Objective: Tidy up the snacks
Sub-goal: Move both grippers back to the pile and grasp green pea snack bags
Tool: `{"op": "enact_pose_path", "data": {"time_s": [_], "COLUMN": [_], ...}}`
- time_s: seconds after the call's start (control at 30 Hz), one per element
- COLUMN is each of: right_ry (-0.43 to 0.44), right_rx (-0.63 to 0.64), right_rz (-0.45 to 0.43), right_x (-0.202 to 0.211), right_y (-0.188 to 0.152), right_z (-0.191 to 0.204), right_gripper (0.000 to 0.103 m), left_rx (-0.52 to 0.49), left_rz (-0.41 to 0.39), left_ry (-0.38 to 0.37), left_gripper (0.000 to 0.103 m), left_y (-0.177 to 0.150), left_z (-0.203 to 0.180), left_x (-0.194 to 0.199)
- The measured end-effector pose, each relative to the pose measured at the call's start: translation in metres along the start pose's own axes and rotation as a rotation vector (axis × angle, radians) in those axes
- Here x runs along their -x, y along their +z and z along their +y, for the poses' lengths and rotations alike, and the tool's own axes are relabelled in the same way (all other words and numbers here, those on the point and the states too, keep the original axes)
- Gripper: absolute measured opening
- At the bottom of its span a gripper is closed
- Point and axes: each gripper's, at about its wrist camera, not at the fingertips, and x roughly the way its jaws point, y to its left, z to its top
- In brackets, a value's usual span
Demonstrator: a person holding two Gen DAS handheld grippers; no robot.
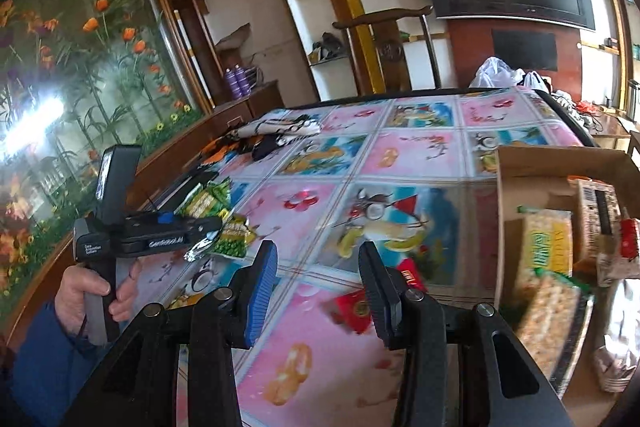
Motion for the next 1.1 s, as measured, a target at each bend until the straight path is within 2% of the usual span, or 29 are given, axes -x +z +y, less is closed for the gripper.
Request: {"op": "enact_pose_path", "data": {"time_s": [0.07,0.13,0.33,0.37,0.43,0.7,0.83,0.93,1.0,1.03,1.1], "right_ry": [-0.002,0.003,0.005,0.008,0.020,0.055,0.035,-0.011,-0.008,-0.024,-0.058], "right_rx": [-0.002,-0.013,-0.042,-0.052,-0.076,-0.154,-0.159,-0.135,-0.120,-0.089,-0.038], "right_rz": [0.014,0.031,0.079,0.095,0.124,0.207,0.239,0.276,0.304,0.293,0.295], "right_x": [-0.005,-0.011,-0.033,-0.039,-0.052,-0.106,-0.132,-0.152,-0.162,-0.163,-0.163], "right_y": [-0.001,-0.003,-0.001,-0.001,0.001,0.016,0.023,0.022,0.019,0.018,0.017], "right_z": [0.005,0.007,0.016,0.017,0.022,0.051,0.065,0.073,0.077,0.081,0.088], "right_gripper": [0.046,0.046,0.047,0.053,0.058,0.060,0.060,0.060,0.060,0.060,0.051], "left_rx": [0.008,0.024,0.060,0.064,0.075,0.142,0.155,0.173,0.184,0.188,0.191], "left_rz": [-0.004,-0.007,-0.029,-0.028,-0.027,0.005,0.009,0.018,0.021,0.022,0.023], "left_ry": [-0.001,-0.014,-0.026,-0.028,-0.029,-0.091,-0.107,-0.116,-0.111,-0.111,-0.119], "left_gripper": [0.031,0.017,0.016,0.015,0.015,0.015,0.015,0.015,0.015,0.015,0.016], "left_y": [0.001,0.002,0.006,0.006,0.007,0.010,0.010,0.010,0.011,0.012,0.013], "left_z": [0.001,0.002,0.009,0.010,0.013,0.026,0.028,0.031,0.033,0.035,0.035], "left_x": [-0.001,-0.001,0.004,0.004,0.004,0.000,-0.002,-0.004,-0.005,-0.006,-0.008]}}
